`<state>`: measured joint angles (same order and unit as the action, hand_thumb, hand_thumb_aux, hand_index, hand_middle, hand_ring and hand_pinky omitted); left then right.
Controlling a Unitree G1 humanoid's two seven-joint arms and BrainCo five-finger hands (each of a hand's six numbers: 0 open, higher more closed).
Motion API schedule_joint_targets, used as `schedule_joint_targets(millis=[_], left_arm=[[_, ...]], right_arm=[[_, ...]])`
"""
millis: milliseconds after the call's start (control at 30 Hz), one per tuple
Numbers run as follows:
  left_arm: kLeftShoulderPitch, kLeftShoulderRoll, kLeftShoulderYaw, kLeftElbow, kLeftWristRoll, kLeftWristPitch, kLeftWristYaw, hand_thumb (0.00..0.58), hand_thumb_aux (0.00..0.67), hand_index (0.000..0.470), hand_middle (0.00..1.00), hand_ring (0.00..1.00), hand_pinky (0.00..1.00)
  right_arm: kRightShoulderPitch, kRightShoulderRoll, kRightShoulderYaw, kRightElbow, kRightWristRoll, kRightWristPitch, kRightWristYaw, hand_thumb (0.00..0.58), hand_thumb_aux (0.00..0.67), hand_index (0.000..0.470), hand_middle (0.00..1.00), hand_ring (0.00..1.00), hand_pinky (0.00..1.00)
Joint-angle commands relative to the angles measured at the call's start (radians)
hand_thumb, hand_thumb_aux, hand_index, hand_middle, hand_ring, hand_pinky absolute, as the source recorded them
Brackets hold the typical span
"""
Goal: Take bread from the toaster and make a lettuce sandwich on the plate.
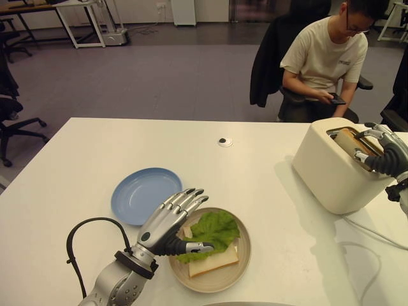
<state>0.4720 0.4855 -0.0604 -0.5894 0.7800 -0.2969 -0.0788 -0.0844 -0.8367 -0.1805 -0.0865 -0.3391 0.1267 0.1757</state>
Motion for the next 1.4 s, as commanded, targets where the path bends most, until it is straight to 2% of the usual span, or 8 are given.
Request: schedule_joint_targets(millis=[33, 433, 500, 533, 567, 1100, 1300, 1400], left_arm=[[0.006, -0.003, 0.006, 0.010, 0.015, -0.003, -0.002, 0.000, 0.000, 0.000, 0.00, 0.00, 0.00], [0.009, -0.012, 0.006, 0.007, 0.028, -0.008, 0.004, 0.000, 0.000, 0.000, 0.00, 0.00, 0.00], [0.013, -0.013, 0.007, 0.003, 0.028, -0.009, 0.004, 0.000, 0.000, 0.000, 0.00, 0.00, 0.00], [0.015, -0.014, 0.007, 0.002, 0.030, -0.010, 0.004, 0.000, 0.000, 0.000, 0.00, 0.00, 0.00], [0.016, -0.015, 0.006, 0.000, 0.032, -0.011, 0.004, 0.000, 0.000, 0.000, 0.00, 0.00, 0.00], [0.018, -0.036, -0.007, 0.001, 0.069, -0.016, 0.018, 0.000, 0.000, 0.000, 0.00, 0.00, 0.00], [0.002, -0.056, 0.000, -0.003, 0.060, -0.036, 0.062, 0.000, 0.000, 0.000, 0.00, 0.00, 0.00], [-0.006, -0.068, 0.015, -0.020, 0.064, -0.047, 0.098, 0.000, 0.000, 0.000, 0.00, 0.00, 0.00]], right_arm=[[0.015, -0.012, 0.013, 0.042, -0.045, 0.001, 0.011, 0.548, 0.512, 0.359, 0.00, 0.00, 0.00], [0.008, 0.000, -0.001, -0.002, -0.054, 0.007, 0.031, 0.458, 0.363, 0.254, 0.00, 0.00, 0.00], [0.007, 0.003, -0.001, -0.015, -0.053, 0.012, 0.037, 0.485, 0.399, 0.280, 0.00, 0.00, 0.00], [0.007, 0.005, -0.001, -0.020, -0.052, 0.012, 0.039, 0.572, 0.591, 0.415, 0.00, 0.00, 0.00], [0.007, 0.007, -0.001, -0.025, -0.051, 0.013, 0.041, 0.580, 0.670, 0.470, 0.00, 0.00, 0.00], [-0.132, 0.006, -0.079, -0.050, 0.028, 0.011, 0.056, 0.580, 0.670, 0.470, 0.00, 0.00, 0.00], [-0.264, 0.034, -0.186, -0.134, 0.258, 0.142, 0.145, 0.580, 0.670, 0.470, 0.00, 0.00, 0.00], [-0.267, 0.082, -0.203, -0.261, 0.452, 0.321, 0.231, 0.580, 0.670, 0.470, 0.00, 0.00, 0.00]])
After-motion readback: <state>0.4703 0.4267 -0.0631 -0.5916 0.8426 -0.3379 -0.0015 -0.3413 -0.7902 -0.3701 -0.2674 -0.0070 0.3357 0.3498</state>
